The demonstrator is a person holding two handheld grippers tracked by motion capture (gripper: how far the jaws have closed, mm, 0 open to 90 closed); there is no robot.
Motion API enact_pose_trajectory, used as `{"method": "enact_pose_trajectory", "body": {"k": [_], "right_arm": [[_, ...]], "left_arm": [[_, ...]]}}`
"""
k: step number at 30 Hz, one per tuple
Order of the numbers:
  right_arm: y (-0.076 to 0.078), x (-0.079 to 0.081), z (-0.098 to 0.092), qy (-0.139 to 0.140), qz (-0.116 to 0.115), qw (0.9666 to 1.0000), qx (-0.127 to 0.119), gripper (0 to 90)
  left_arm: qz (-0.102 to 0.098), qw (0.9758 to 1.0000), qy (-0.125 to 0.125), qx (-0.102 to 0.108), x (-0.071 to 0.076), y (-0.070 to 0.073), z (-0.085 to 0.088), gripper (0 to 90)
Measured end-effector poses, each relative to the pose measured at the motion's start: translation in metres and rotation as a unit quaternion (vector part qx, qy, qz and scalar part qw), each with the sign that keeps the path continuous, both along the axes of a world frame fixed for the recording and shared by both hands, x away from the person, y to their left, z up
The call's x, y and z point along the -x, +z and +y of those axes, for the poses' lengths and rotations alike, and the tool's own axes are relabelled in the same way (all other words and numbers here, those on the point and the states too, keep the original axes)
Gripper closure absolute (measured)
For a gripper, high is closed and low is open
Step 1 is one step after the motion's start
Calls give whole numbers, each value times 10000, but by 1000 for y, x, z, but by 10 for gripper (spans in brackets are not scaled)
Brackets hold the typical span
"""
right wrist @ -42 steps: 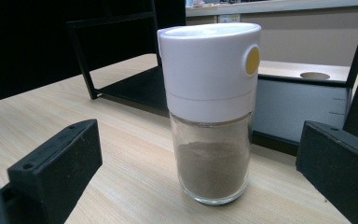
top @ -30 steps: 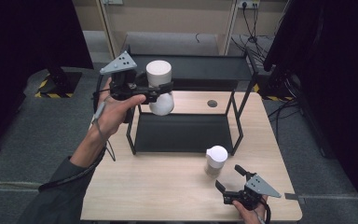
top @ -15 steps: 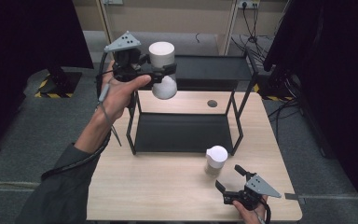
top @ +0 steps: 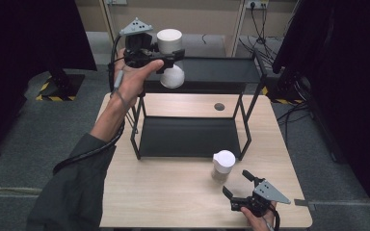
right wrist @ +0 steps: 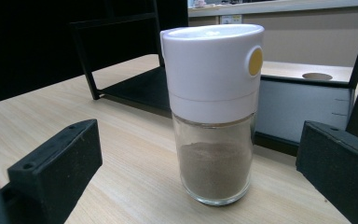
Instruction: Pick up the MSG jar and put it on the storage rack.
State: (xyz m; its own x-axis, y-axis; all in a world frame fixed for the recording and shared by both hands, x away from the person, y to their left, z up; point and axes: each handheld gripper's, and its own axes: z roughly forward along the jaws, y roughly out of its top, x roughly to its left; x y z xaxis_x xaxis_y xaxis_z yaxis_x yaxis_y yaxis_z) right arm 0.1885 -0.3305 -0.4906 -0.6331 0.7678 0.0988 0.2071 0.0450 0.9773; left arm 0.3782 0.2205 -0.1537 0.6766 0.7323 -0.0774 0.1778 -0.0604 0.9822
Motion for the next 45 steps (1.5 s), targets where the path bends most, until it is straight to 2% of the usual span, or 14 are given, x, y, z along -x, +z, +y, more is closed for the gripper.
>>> {"method": "enact_pose_trajectory", "body": {"k": [2, 9, 12, 17, 22, 31, 41, 45], "right_arm": [[0, 0, 0, 5, 0, 10000, -3, 5], [0, 0, 0, 9, -6, 10000, -13, 5], [0, 0, 0, 15, -5, 10000, -15, 5], [-1, 0, -1, 20, -11, 10000, -37, 5], [0, 0, -1, 31, -17, 10000, -28, 5], [-1, -1, -1, 34, -1, 10000, -47, 5], [-1, -1, -1, 43, 4, 10000, -51, 5], [-1, -1, -1, 45, 2, 10000, -45, 5]], "left_arm": [[-76, 9999, 123, -84, -4, 2, -4, 349], [-109, 9991, 371, -145, -14, 3, -15, 349], [-82, 9990, 431, -111, -18, 2, -18, 349], [-108, 9985, 526, -86, -23, -2, -22, 349], [-74, 9973, 737, -9, -30, -10, -24, 348], [-101, 9951, 981, -73, -38, -17, -24, 348], [-181, 9943, 1046, -42, -40, -24, -23, 348], [-224, 9942, 1046, -97, -39, -24, -25, 346]]}}
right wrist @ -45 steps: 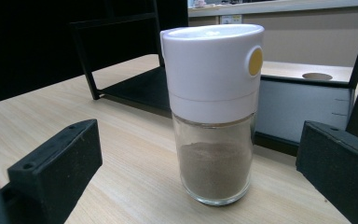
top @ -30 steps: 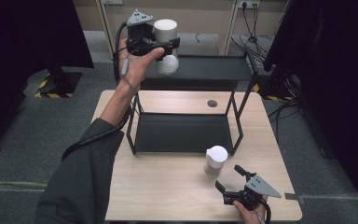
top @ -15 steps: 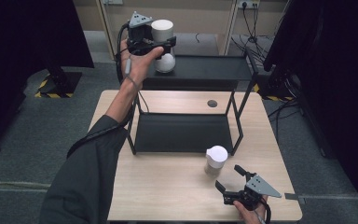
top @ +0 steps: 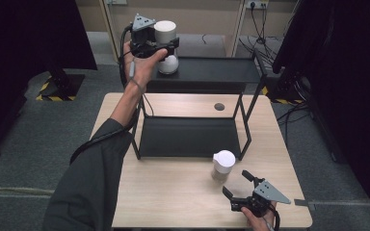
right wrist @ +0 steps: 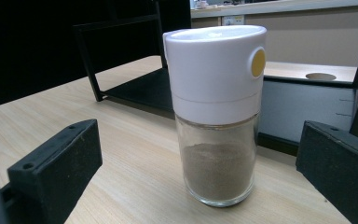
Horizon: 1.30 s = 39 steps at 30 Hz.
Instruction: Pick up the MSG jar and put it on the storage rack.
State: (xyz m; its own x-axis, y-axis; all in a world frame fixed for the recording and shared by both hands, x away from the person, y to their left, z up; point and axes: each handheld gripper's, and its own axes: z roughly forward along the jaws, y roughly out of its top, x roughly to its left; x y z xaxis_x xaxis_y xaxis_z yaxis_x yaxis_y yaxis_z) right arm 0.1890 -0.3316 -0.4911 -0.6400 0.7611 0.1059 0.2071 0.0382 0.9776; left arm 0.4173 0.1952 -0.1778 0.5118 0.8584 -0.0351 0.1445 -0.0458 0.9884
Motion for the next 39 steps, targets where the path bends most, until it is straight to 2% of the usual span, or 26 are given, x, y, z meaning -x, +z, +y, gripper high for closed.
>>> {"method": "enact_pose_trajectory", "body": {"k": [2, 7, 8, 12, 23, 30, 39], "right_arm": [[0, 0, 0, -3, 6, 10000, -7, 5], [0, 0, 0, -5, 7, 10000, -12, 5], [0, 0, 0, -2, 7, 10000, -10, 5], [0, 0, 0, 5, 12, 10000, -1, 5], [0, 0, 0, -3, 17, 10000, -14, 5], [0, 0, 0, -3, 19, 10000, -11, 5], [0, 0, 1, -11, 28, 10000, -14, 5]], "left_arm": [[-28, 9999, 33, 117, 1, -1, -1, 319], [107, 9996, 110, 216, 2, 3, -2, 94], [102, 9996, 144, 212, 3, 3, -2, 94], [129, 9990, 252, 337, 7, 2, -2, 0], [141, 9991, 286, 264, 18, 7, -3, 0], [177, 9992, 183, 316, 24, 3, -1, 1], [104, 9995, 76, 273, 38, -1, 0, 1]]}}
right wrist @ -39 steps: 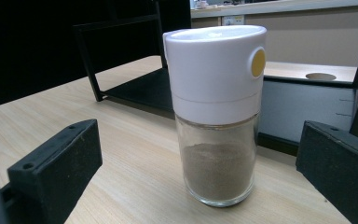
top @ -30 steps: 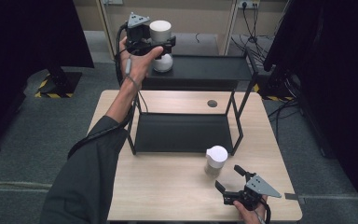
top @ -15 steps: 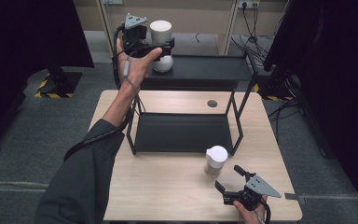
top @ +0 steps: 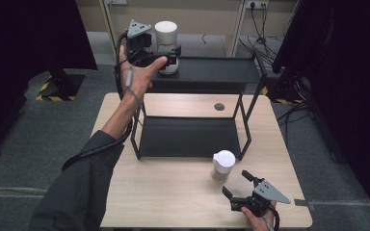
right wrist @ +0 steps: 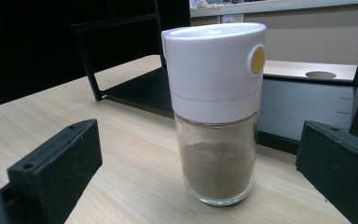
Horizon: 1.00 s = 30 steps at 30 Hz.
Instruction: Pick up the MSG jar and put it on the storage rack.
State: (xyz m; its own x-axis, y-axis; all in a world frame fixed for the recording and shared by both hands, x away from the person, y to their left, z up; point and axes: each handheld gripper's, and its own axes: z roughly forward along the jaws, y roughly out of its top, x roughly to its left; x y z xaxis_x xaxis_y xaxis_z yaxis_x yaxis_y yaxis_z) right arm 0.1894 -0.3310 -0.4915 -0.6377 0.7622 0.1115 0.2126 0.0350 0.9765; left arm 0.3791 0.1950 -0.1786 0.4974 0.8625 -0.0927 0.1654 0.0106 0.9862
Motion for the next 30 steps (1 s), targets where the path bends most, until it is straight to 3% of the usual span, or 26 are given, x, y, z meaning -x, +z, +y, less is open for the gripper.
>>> {"method": "enact_pose_trajectory", "body": {"k": [19, 30], "right_arm": [[0, 0, 0, -2, -1, 10000, 6, 5], [0, 0, 0, -2, -2, 10000, 14, 5]], "left_arm": [[-243, 9988, -409, 89, 43, -31, 9, 1], [-338, 9960, -791, 241, 73, -66, 17, 2]]}}
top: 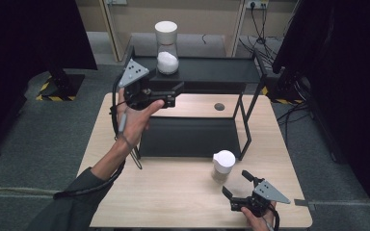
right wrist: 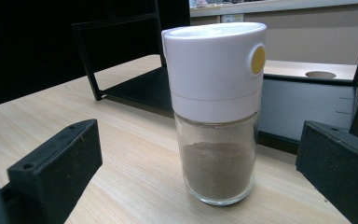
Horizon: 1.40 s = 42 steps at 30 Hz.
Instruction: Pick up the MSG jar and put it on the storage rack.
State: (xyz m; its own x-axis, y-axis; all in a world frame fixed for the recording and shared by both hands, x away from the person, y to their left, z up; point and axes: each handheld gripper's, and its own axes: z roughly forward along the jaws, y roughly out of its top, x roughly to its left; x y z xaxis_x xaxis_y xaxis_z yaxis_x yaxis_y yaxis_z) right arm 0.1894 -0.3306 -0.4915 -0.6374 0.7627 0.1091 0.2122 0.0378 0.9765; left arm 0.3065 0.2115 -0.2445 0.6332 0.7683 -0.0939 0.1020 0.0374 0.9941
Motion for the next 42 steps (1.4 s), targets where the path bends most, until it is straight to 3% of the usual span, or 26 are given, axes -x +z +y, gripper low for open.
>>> {"method": "enact_pose_trajectory", "body": {"k": [19, 26, 31, 42], "right_arm": [[0, 0, 0, -1, -4, 10000, 6, 5], [0, 0, 0, 2, -5, 10000, 8, 5], [0, 0, 0, 11, -12, 10000, 26, 5], [0, 0, 1, 2, -17, 10000, 28, 5]], "left_arm": [[-93, 9983, -568, -112, 34, -67, -2, 2], [-128, 9977, -656, -80, 46, -85, 1, 2], [-48, 9972, -747, -70, 54, -101, 2, 2], [-103, 9966, -760, -293, 67, -142, 1, 2]]}}
